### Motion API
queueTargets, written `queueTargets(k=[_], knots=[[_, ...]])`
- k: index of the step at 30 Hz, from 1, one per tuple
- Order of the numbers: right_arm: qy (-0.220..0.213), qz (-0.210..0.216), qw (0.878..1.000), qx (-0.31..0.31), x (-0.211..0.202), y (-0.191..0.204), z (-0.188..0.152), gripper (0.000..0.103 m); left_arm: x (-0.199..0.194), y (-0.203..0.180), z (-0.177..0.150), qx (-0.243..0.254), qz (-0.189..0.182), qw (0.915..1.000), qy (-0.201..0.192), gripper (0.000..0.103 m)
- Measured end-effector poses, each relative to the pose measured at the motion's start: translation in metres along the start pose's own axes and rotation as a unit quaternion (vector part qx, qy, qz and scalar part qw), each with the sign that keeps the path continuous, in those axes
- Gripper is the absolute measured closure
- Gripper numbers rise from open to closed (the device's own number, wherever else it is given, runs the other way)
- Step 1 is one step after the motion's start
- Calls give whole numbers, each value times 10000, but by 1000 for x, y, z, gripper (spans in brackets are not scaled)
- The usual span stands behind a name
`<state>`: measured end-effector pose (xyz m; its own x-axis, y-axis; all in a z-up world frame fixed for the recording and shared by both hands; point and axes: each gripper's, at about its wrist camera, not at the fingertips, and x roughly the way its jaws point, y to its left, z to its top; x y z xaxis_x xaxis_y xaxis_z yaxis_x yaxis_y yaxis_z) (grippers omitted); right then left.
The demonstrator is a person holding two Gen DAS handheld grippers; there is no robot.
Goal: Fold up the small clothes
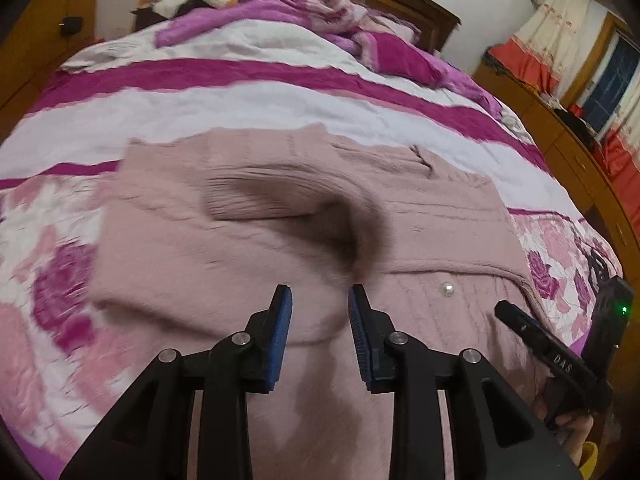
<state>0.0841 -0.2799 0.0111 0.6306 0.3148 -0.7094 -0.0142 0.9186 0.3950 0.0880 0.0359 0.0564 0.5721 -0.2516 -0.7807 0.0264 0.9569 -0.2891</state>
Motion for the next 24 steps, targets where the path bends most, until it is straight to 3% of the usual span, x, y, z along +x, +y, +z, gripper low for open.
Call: queueTargets(k=[6, 10, 16, 21, 24], knots=[[35, -144, 9998, -136, -1, 9, 6, 32, -24, 29, -19, -180, 491, 9985, -159, 96], [-121, -166, 9982, -568, -14, 34, 17, 32, -26, 46, -28, -304, 691, 9970, -161, 96], [20, 273, 9930, -1153, -15, 88, 38, 32, -21, 64, -33, -646, 660, 9956, -126, 96], [259, 503, 9838, -1698, 10, 142, 59, 33, -18, 70, -29, -725, 721, 9945, -212, 96], [448, 695, 9820, -1700, 32, 171, 67, 33, -15, 75, -24, -813, 736, 9937, -248, 96]])
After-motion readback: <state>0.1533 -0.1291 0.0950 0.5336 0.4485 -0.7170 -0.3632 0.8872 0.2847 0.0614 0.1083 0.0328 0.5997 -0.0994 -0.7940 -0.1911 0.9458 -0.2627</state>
